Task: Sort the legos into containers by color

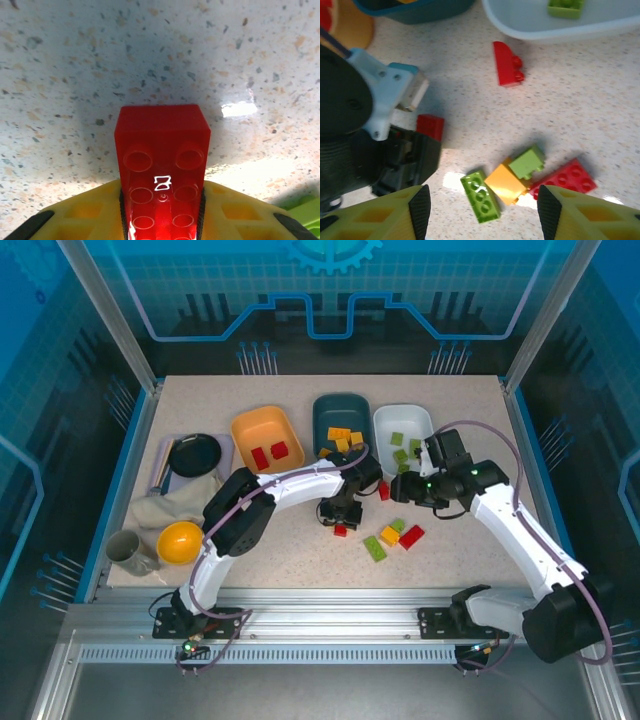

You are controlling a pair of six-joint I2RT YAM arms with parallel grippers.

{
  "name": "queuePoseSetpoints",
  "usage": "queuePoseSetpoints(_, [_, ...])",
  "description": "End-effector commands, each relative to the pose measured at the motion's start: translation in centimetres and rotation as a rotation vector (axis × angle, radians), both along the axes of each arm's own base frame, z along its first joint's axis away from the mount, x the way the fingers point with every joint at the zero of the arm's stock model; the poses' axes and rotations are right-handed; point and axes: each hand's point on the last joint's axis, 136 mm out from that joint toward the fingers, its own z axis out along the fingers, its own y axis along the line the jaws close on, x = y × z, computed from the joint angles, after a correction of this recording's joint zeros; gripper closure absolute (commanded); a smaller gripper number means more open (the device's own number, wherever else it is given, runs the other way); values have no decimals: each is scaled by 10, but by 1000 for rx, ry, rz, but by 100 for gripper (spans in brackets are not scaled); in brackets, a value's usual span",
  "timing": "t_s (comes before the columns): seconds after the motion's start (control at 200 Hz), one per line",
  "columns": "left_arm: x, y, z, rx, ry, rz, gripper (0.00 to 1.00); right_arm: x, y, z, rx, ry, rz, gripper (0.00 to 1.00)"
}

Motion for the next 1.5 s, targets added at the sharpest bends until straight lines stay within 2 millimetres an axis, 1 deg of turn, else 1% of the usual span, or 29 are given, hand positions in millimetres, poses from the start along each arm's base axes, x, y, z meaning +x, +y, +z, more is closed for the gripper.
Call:
queuePoseSetpoints(0.0, [14, 16, 21, 39, -73, 32, 67, -4, 37, 24, 181, -79, 157, 39])
queuePoseSetpoints(0.055, [22, 24, 34, 21, -97, 75, 67, -8, 50, 31, 249, -92, 216, 39])
queuePoseSetpoints(0.12, [36, 36, 54, -7, -136, 128, 67, -11, 62, 40, 322, -109, 275, 39])
queuePoseSetpoints(0.215, [58, 58, 83, -41, -193, 208, 67, -14, 69, 46, 361, -127, 312, 38])
queuePoseSetpoints(0.275, [75, 77, 99, -57, -225, 263, 67, -13, 71, 46, 364, -131, 317, 38])
queuePoseSetpoints(0.37, [106, 114, 116, -60, -281, 354, 67, -8, 74, 47, 364, -131, 317, 38])
queuePoseSetpoints(0.46, [135, 152, 124, -58, -318, 455, 67, -2, 77, 47, 354, -131, 321, 38])
queuePoseSetpoints(0.56, [168, 188, 124, -80, -351, 583, 66, 5, 80, 48, 342, -131, 326, 38])
queuePoseSetpoints(0.58, [175, 195, 121, -83, -349, 607, 66, 6, 81, 48, 341, -130, 327, 38])
queuePoseSetpoints(0.645, [196, 212, 116, -101, -357, 678, 66, 11, 82, 49, 332, -130, 331, 38])
queuePoseSetpoints(0.69, [211, 220, 113, -114, -360, 712, 66, 14, 84, 49, 325, -125, 332, 38])
queuePoseSetpoints(0.71, [217, 224, 108, -115, -355, 724, 65, 15, 85, 49, 324, -126, 333, 38])
queuePoseSetpoints(0.785, [241, 229, 98, -134, -353, 748, 63, 18, 86, 48, 317, -119, 331, 38])
queuePoseSetpoints(0.82, [247, 230, 88, -135, -333, 755, 62, 19, 86, 46, 311, -114, 331, 38])
queuePoseSetpoints(0.83, [251, 230, 89, -142, -336, 754, 62, 19, 86, 45, 309, -111, 331, 38])
queuePoseSetpoints(0.89, [262, 230, 78, -145, -313, 765, 61, 20, 84, 41, 281, -97, 326, 38])
queuePoseSetpoints(0.93, [265, 231, 71, -135, -291, 776, 61, 20, 81, 36, 249, -84, 317, 38])
queuePoseSetpoints(1.025, [266, 229, 58, -135, -255, 795, 59, 18, 63, 19, 143, -35, 264, 38])
queuePoseSetpoints(1.06, [266, 227, 56, -145, -249, 799, 55, 16, 56, 13, 103, -19, 250, 38])
queuePoseSetpoints(1.105, [266, 225, 57, -156, -248, 804, 47, 13, 46, 5, 43, 4, 228, 38])
queuePoseSetpoints(1.145, [265, 224, 59, -165, -248, 804, 40, 10, 35, -3, -16, 26, 204, 38])
queuePoseSetpoints(1.19, [264, 221, 65, -177, -256, 799, 36, 7, 23, -11, -74, 51, 181, 38])
queuePoseSetpoints(1.24, [262, 219, 73, -188, -270, 789, 33, 3, 16, -18, -115, 71, 173, 38])
queuePoseSetpoints(1.345, [253, 210, 98, -214, -305, 768, 30, 2, 11, -31, -152, 88, 170, 39])
queuePoseSetpoints(1.495, [228, 193, 135, -264, -364, 732, 28, 6, 7, -48, -185, 99, 158, 41])
